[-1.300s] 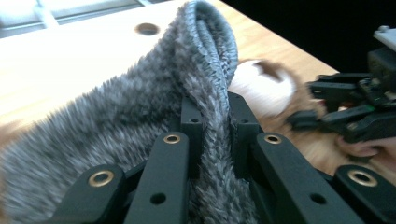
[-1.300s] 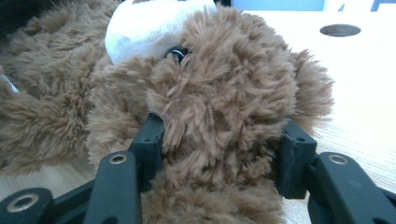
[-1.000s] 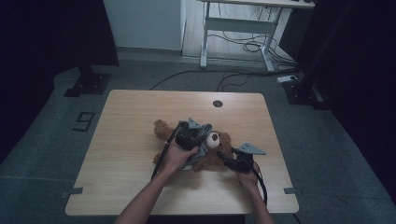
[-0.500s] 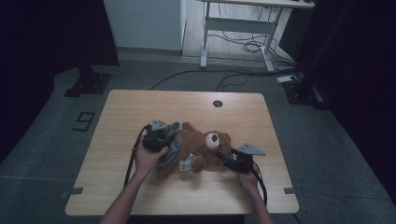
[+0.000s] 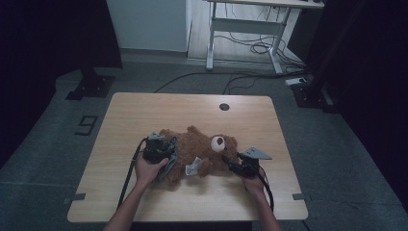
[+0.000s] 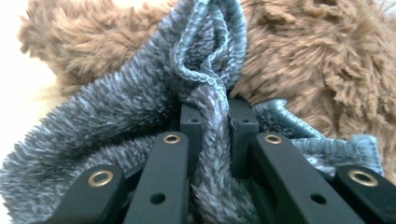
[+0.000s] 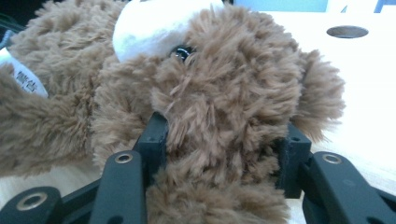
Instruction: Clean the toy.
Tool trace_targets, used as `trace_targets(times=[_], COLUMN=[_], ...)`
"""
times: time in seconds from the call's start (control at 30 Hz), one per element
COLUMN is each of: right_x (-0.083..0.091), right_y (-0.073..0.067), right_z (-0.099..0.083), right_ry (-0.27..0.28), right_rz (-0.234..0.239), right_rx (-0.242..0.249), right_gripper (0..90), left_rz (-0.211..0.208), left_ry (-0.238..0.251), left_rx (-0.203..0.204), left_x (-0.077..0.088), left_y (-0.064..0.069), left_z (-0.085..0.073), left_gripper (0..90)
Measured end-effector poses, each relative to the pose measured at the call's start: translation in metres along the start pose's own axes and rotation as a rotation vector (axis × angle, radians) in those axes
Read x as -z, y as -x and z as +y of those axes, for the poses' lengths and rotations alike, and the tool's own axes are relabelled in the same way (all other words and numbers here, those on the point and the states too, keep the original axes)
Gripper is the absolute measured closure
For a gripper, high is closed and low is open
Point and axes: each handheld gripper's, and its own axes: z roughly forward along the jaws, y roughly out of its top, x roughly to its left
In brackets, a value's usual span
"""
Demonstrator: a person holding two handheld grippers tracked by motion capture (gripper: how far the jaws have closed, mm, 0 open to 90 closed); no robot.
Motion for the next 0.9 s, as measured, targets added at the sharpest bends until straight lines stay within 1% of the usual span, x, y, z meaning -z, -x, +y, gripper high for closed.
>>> trace_targets(times=[0.03, 0.07, 0.1, 0.13, 0.17, 0.2, 0.23, 0.3, 0.33, 0.37, 0.4, 0.5, 0.57, 0.6, 0.63, 0.7, 0.73, 0.77, 0.8, 0.83, 0.9], right_x=[-0.002, -0.006, -0.006, -0.009, -0.013, -0.013, -0.014, -0.013, -0.012, -0.012, -0.011, -0.008, -0.005, -0.005, -0.004, -0.004, -0.003, -0.003, -0.002, -0.002, 0.001], right_y=[0.001, 0.003, 0.003, 0.005, 0.01, 0.01, 0.013, 0.015, 0.015, 0.015, 0.015, 0.013, 0.011, 0.01, 0.01, 0.01, 0.01, 0.01, 0.009, 0.009, 0.008], right_z=[0.001, 0.005, 0.005, 0.007, 0.008, 0.008, 0.008, 0.007, 0.007, 0.007, 0.007, 0.006, 0.006, 0.006, 0.006, 0.006, 0.006, 0.006, 0.008, 0.008, 0.009], right_ry=[0.001, -0.001, -0.001, 0.001, 0.013, 0.013, 0.021, 0.022, 0.016, 0.016, 0.012, -0.002, -0.012, -0.014, -0.015, -0.016, -0.013, -0.013, -0.008, -0.008, 0.0], right_rz=[-0.003, -0.027, -0.027, -0.041, -0.054, -0.054, -0.056, -0.054, -0.054, -0.054, -0.055, -0.06, -0.062, -0.062, -0.061, -0.059, -0.061, -0.061, -0.059, -0.059, -0.057], right_rx=[-0.001, 0.019, 0.019, 0.024, 0.02, 0.02, 0.008, 0.002, 0.016, 0.016, 0.019, 0.037, 0.045, 0.048, 0.046, 0.041, 0.029, 0.029, 0.016, 0.016, 0.011], right_gripper=[49.8, 49.8, 49.8, 49.8, 49.8, 49.8, 49.7, 49.0, 48.0, 48.0, 47.6, 46.4, 45.7, 45.4, 45.0, 43.8, 39.5, 39.5, 34.7, 34.7, 30.6], left_rz=[0.005, 0.012, 0.012, 0.016, 0.016, 0.016, 0.016, 0.02, 0.037, 0.037, 0.056, 0.083, 0.107, 0.115, 0.118, 0.118, 0.113, 0.11, 0.111, 0.111, 0.125], left_ry=[-0.001, -0.002, -0.002, 0.003, 0.002, 0.003, 0.005, 0.006, 0.01, 0.01, 0.001, -0.021, -0.034, -0.039, -0.042, -0.044, -0.039, -0.033, -0.013, -0.013, 0.003], left_rx=[-0.002, -0.004, -0.004, -0.006, -0.007, -0.006, -0.006, -0.011, -0.02, -0.02, -0.036, -0.05, -0.073, -0.073, -0.066, -0.058, -0.053, -0.049, -0.049, -0.049, -0.055], left_x=[-0.003, -0.009, -0.009, -0.013, -0.016, -0.018, -0.02, -0.02, -0.017, -0.017, -0.015, -0.008, -0.005, -0.003, -0.002, 0.0, 0.002, 0.005, 0.013, 0.013, 0.022], left_y=[-0.001, -0.004, -0.004, -0.005, -0.007, -0.008, -0.009, -0.01, -0.009, -0.009, -0.008, -0.005, -0.003, -0.005, -0.007, -0.011, -0.013, -0.014, -0.016, -0.016, -0.019], left_z=[0.004, 0.012, 0.012, 0.016, 0.019, 0.021, 0.022, 0.021, 0.017, 0.017, 0.014, 0.004, -0.003, -0.005, -0.006, -0.007, -0.006, -0.005, -0.004, -0.004, -0.004], left_gripper=[79.8, 79.8, 79.8, 79.8, 79.8, 79.8, 79.9, 79.8, 79.7, 79.7, 79.7, 79.7, 79.6, 79.6, 79.6, 79.5, 79.4, 79.4, 79.1, 79.0, 78.8])
